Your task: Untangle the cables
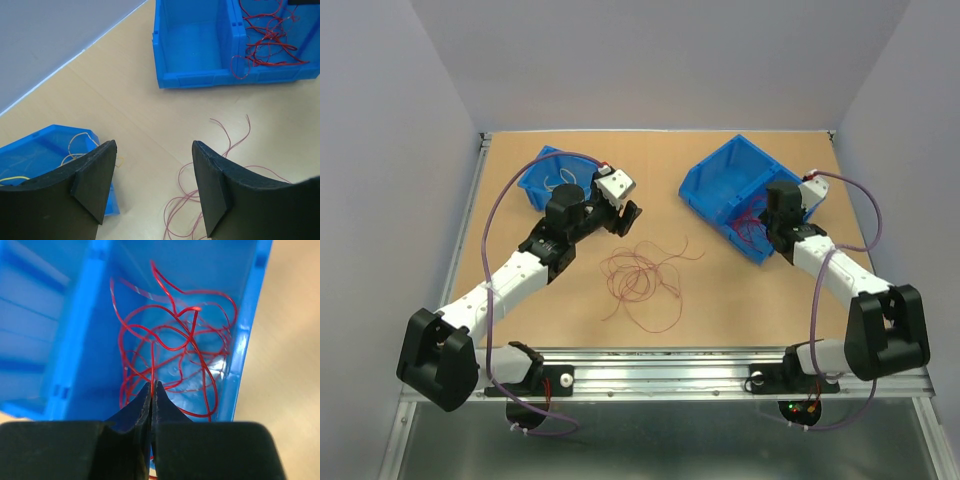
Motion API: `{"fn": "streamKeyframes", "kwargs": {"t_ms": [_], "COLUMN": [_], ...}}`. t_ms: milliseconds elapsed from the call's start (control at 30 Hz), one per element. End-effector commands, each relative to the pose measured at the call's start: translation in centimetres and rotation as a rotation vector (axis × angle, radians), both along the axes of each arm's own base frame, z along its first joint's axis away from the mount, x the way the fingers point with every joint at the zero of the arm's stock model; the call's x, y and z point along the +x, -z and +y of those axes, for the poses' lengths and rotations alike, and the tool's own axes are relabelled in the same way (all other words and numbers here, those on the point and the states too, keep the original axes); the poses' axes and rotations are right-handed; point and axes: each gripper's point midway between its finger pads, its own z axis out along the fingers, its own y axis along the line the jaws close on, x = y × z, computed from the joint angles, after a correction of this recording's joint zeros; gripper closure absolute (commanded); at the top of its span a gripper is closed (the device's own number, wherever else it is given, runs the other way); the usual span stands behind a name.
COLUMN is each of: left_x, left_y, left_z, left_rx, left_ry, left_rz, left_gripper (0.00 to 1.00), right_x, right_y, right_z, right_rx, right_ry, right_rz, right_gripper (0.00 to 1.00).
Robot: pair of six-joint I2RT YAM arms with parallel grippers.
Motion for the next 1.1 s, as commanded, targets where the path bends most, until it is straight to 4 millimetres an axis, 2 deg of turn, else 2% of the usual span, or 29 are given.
{"fn": "streamKeyframes", "kwargs": {"t_ms": [0,33,133,200,333,400,533,800,967,1033,1067], "left_x": [-0.2,-0.2,-0.2,-0.3,-0.2,-0.2,-0.1,-0.1,-0.2,-0.4,-0.5], "left_y": [-2.5,-2.5,-2.4,-2.6,-2.4,-2.3,-2.2,-2.1,-2.1,-2.0,-1.7], "left_z": [0.2,0.1,0.1,0.1,0.1,0.1,0.1,0.0,-0.1,-0.2,-0.4], "left_rx": [-0.048,-0.048,-0.048,-0.051,-0.049,-0.048,-0.045,-0.040,-0.038,-0.033,-0.026], "left_ry": [0.004,0.006,0.005,0.008,0.007,0.005,0.004,0.011,0.019,0.030,0.046], "left_rz": [-0.070,-0.070,-0.065,-0.069,-0.065,-0.064,-0.062,-0.064,-0.064,-0.064,-0.059], "left_gripper": [0.28,0.28,0.28,0.28,0.28,0.28,0.28,0.28,0.28,0.28,0.27], "right_x": [0.5,0.4,0.8,0.6,0.8,1.3,1.9,3.4,3.9,4.0,4.1], "right_y": [-1.1,-0.2,0.1,0.7,0.3,0.5,2.5,5.8,9.5,10.0,9.6], "right_z": [-1.9,-2.3,-2.9,-4.1,-6.2,-6.7,-7.5,-6.5,-5.8,-5.6,-5.5], "right_rx": [0.081,0.097,0.126,0.141,0.173,0.184,0.181,0.206,0.215,0.218,0.214], "right_ry": [0.185,0.194,0.214,0.271,0.346,0.358,0.427,0.403,0.400,0.392,0.383], "right_rz": [0.002,0.033,0.046,0.075,0.065,0.075,0.170,0.275,0.364,0.378,0.373], "right_gripper": [0.99,0.99,0.99,1.00,0.99,0.99,0.99,0.99,0.99,0.99,0.99]}}
